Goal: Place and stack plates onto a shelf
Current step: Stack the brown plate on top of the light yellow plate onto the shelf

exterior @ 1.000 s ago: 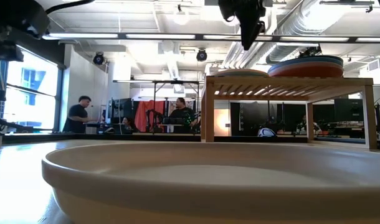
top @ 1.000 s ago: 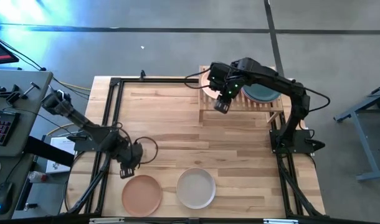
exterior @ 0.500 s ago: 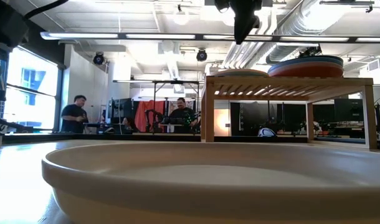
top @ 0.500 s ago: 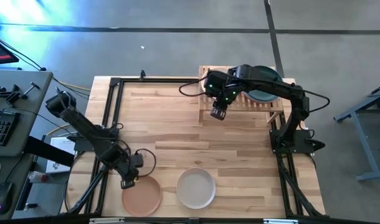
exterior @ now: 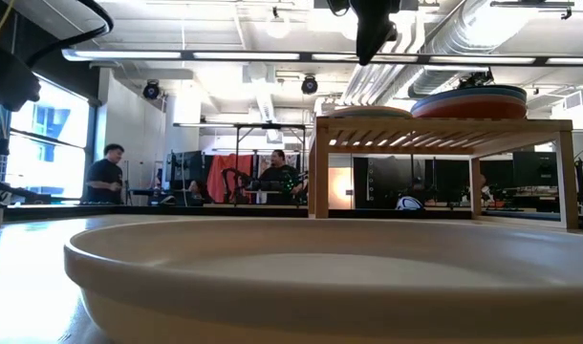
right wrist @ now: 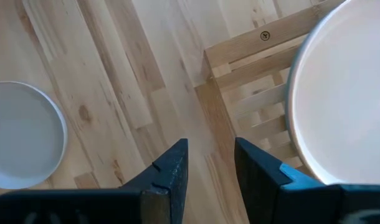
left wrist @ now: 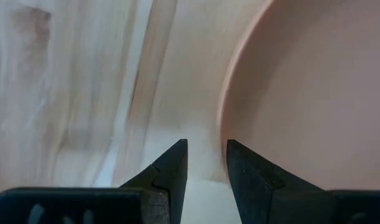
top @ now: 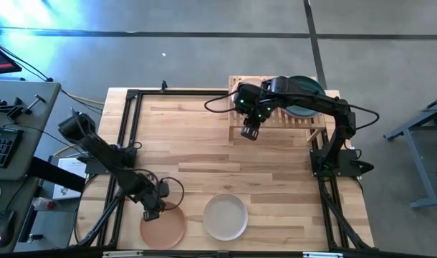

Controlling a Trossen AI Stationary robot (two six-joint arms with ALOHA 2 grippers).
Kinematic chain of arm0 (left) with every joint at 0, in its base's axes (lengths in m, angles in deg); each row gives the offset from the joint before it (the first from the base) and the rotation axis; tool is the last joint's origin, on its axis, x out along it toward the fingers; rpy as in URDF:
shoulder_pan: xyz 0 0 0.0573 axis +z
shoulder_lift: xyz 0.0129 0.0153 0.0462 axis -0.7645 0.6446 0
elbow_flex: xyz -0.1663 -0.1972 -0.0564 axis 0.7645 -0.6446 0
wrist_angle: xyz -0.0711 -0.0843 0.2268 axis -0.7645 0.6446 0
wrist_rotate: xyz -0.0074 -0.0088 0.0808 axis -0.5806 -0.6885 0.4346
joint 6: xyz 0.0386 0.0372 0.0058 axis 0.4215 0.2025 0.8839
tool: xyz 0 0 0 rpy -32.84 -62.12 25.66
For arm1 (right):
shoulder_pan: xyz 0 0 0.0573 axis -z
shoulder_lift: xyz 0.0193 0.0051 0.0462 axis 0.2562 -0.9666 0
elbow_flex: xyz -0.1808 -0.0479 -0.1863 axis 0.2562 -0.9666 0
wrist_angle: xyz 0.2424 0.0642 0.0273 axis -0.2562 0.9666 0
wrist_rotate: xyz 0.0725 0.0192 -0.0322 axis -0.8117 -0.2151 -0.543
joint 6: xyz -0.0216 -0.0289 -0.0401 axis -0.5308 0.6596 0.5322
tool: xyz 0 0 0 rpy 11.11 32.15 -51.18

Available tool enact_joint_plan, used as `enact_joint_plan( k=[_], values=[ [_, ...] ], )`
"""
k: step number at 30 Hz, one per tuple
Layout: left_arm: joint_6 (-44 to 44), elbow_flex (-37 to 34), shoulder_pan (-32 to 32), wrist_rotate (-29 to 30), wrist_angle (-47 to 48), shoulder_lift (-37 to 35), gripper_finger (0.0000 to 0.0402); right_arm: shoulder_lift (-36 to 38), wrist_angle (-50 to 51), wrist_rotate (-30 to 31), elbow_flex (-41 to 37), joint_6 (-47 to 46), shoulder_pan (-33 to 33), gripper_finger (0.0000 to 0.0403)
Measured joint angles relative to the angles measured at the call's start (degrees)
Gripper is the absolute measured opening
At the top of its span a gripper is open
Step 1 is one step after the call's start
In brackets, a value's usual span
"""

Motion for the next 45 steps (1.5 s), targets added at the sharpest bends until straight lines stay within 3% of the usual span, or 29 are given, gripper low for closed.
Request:
enact_joint_plan(
  k=[16, 27, 36, 45],
  values=[
    [-0.5, 0.3, 0.0, -0.4, -2.9, 5.1, 0.0095, 0.0, 0.0, 0.0, 0.0, 0.0, 0.0, 0.0108],
    [1.3, 0.1, 0.1, -1.6, -4.7, 4.6, 0.0007, 0.0, 0.0, 0.0, 0.0, -1.3, 0.0, 0.0108],
    [4.2, 0.1, 1.2, -4.2, -6.1, 4.2, 0.0002, 0.0, 0.0, 0.0, 0.0, -1.0, 0.0, 0.0108],
    [9.1, 0.2, 7.2, -2.0, -4.3, -0.7, 0.0001, 0.0, -1.4, 0.0, 0.0, -1.3, 0.0, 0.0108]
  ],
)
